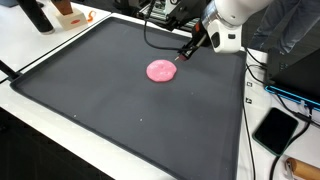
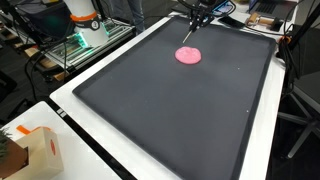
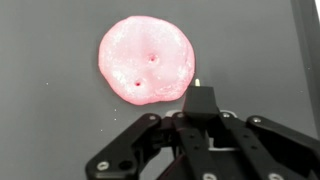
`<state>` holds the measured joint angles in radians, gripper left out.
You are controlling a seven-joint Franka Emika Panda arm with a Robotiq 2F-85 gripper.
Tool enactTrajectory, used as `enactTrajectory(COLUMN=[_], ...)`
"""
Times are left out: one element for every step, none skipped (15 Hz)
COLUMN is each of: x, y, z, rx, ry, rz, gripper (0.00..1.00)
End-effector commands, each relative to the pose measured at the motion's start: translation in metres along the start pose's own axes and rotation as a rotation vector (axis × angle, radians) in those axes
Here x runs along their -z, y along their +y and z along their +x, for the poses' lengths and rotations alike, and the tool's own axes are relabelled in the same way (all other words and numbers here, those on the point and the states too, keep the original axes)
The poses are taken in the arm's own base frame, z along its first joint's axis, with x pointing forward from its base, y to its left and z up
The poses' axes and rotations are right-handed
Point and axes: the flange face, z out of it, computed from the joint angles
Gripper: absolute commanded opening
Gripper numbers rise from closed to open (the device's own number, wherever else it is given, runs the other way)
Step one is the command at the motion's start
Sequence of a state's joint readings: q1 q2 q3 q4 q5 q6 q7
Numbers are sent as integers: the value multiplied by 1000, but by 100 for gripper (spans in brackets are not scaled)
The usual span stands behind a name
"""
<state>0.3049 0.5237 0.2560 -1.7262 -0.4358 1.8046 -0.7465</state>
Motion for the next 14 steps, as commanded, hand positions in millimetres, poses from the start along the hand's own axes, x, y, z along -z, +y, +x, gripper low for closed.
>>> enactTrajectory(x=[7,10,14,17,22,28,32,39,45,53,59,68,76,84], y=[8,11,14,18,21,24,27,28,30,31,31,32,32,32], z=[-23,-31,-38,-46,-55,-64,-73,-84,-94,-106,-117,-130,-142,-156], rx=[-13,-20,-31,-49,-66,-89,-106,-128,-150,-174,-195,-221,-244,-273], ry=[48,67,85,106,129,153,175,199,220,244,264,287,308,331], rz=[73,89,104,110,116,117,119,116,112,106,101,92,84,77], gripper=[4,4,4,4,4,4,4,4,4,4,4,4,4,4])
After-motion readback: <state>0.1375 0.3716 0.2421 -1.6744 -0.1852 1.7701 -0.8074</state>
